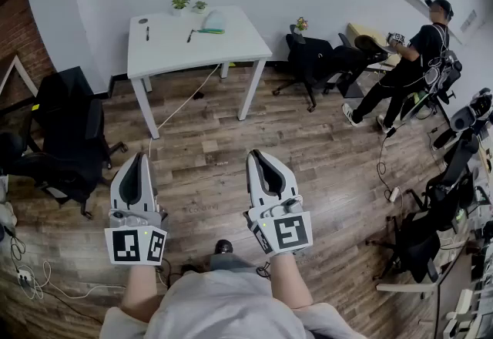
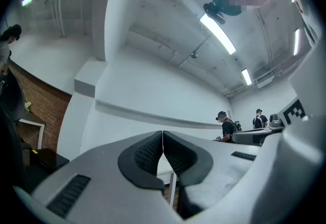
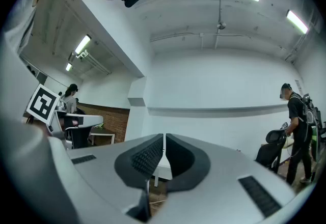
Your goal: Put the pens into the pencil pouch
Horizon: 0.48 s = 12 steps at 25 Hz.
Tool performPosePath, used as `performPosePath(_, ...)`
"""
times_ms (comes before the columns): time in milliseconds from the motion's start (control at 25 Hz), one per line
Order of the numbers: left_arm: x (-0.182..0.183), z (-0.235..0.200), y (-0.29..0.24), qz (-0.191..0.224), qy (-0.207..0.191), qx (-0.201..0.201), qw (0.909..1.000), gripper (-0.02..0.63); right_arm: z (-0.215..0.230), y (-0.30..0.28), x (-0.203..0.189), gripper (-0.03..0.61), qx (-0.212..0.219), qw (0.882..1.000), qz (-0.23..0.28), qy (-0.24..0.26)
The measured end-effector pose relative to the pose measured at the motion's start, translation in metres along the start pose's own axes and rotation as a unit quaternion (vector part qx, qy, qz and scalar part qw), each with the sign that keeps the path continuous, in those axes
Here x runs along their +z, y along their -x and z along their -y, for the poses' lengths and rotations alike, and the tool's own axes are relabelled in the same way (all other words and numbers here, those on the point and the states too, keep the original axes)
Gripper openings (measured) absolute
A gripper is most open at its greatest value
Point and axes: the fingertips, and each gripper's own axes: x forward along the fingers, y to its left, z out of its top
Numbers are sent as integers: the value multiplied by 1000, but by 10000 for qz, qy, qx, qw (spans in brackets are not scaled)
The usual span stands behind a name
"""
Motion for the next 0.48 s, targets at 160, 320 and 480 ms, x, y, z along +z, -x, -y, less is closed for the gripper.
performPosePath(160,-2,2,-5,21,18,38,10000,25,4,-5,0,35,43,10000,31,26)
performPosePath(320,-2,9,-14,61,6,66,10000,25,15,-10,2,37,96,9999,90,37)
performPosePath(480,-3,15,-25,124,-17,112,9999,25,26,-18,3,37,163,9997,153,53)
